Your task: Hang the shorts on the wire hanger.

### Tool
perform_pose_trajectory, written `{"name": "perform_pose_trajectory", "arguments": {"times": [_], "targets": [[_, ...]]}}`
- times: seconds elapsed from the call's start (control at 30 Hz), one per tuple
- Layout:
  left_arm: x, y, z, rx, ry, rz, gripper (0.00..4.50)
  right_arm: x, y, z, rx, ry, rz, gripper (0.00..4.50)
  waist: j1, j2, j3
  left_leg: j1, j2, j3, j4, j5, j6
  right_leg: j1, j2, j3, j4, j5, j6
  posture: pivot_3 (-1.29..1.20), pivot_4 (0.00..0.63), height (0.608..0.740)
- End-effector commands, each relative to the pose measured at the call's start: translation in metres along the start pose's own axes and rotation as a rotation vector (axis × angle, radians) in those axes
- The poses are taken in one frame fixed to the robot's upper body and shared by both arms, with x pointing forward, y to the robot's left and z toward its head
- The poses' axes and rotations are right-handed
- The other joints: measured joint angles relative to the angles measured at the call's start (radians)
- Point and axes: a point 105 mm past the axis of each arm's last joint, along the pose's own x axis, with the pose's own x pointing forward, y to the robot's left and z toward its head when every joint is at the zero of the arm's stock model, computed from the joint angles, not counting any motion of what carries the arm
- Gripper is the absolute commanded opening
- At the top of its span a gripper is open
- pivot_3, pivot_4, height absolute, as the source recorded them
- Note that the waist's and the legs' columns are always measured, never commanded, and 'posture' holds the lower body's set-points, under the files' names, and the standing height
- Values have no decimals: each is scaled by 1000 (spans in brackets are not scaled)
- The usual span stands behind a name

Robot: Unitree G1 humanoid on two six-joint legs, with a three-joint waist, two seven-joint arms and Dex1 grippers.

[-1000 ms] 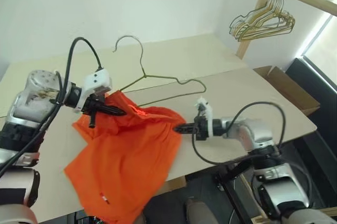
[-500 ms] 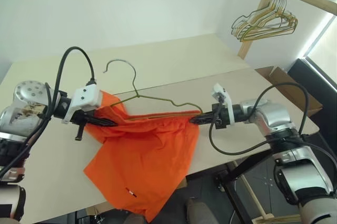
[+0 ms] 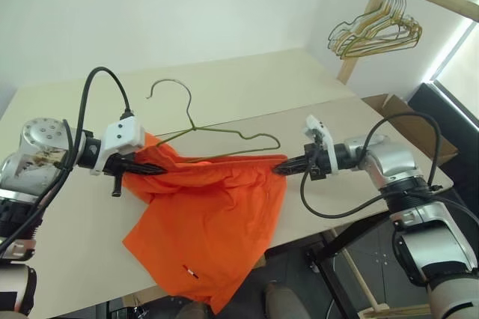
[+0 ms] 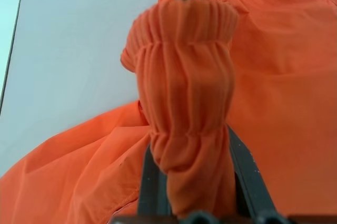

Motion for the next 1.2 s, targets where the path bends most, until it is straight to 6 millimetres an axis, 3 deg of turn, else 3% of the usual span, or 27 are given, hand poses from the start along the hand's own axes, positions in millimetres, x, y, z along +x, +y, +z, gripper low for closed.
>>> {"name": "perform_pose_trajectory", "arguments": {"times": [0.03,0.33,0.53,0.8,1.2], "targets": [[-28,-2,-11,-8,85,11,0,-35,-15,-4,14,19,-131,13,-2,0,0,0,0,0,0,0,0,0,0,0,0,0,0,-89,28,740],[-32,8,-35,-20,209,89,0,-43,-17,-4,16,21,-149,13,4,0,0,0,0,0,0,0,0,0,0,0,0,0,0,-94,32,740],[-29,11,-24,-35,101,107,0,-43,-15,-5,16,28,-145,13,3,0,0,0,0,0,0,0,0,0,0,0,0,0,0,-93,32,740],[-30,15,-30,-85,143,146,0,-46,-15,-2,10,22,-145,13,3,0,0,0,0,0,0,0,0,0,0,0,0,0,0,-96,32,740],[-37,1,-50,-19,283,56,0,-51,-17,-1,4,26,-165,13,2,0,0,0,0,0,0,0,0,0,0,0,0,0,0,-99,35,740]]}}
